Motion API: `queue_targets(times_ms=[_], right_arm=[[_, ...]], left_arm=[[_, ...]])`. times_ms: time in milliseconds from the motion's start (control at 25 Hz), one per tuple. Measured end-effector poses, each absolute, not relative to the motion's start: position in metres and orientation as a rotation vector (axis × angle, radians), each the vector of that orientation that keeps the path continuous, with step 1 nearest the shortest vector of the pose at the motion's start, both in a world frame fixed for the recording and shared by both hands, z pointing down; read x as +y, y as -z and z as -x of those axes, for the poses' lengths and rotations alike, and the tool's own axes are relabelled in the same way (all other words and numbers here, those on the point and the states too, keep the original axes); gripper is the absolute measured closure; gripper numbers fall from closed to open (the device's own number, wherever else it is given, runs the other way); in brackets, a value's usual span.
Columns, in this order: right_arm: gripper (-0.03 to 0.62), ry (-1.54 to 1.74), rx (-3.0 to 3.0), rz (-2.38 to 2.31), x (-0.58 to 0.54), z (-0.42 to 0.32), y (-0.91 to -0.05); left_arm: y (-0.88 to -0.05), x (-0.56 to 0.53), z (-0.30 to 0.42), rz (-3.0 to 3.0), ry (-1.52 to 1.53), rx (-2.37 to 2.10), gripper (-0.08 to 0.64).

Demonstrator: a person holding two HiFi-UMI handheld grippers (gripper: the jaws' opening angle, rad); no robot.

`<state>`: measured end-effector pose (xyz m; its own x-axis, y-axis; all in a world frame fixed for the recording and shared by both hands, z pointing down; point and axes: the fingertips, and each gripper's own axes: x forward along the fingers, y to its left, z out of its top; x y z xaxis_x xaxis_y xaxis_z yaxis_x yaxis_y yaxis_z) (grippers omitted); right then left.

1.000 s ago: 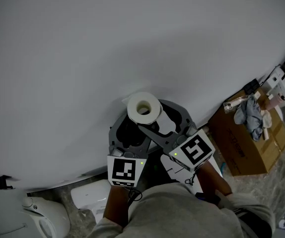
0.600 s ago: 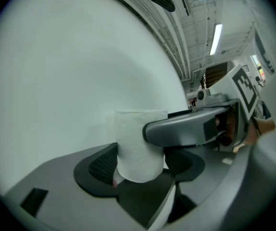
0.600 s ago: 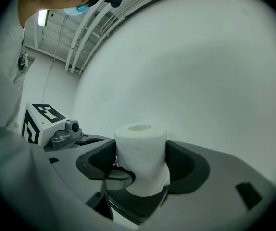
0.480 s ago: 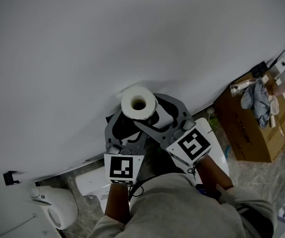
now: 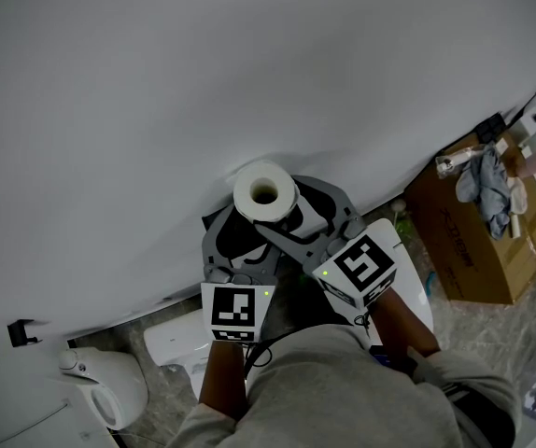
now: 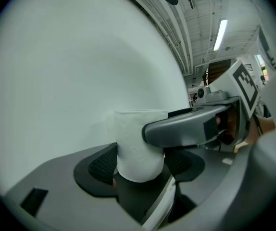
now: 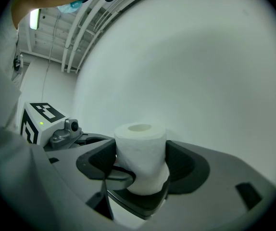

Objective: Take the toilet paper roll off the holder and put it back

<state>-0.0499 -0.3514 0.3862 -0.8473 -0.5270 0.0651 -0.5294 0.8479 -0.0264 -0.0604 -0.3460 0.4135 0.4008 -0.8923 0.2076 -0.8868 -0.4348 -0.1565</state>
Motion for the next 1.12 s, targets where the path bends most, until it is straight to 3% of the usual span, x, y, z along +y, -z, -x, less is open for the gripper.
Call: queue_targets(times_ms=[1120], right_arm=[[0.272,-0.194,-2.979,-0.836,-0.338,0.052,-0.410]], left_arm=[[-0.442,-0.328,0.062,2.506,0.672,1.710,0.245]])
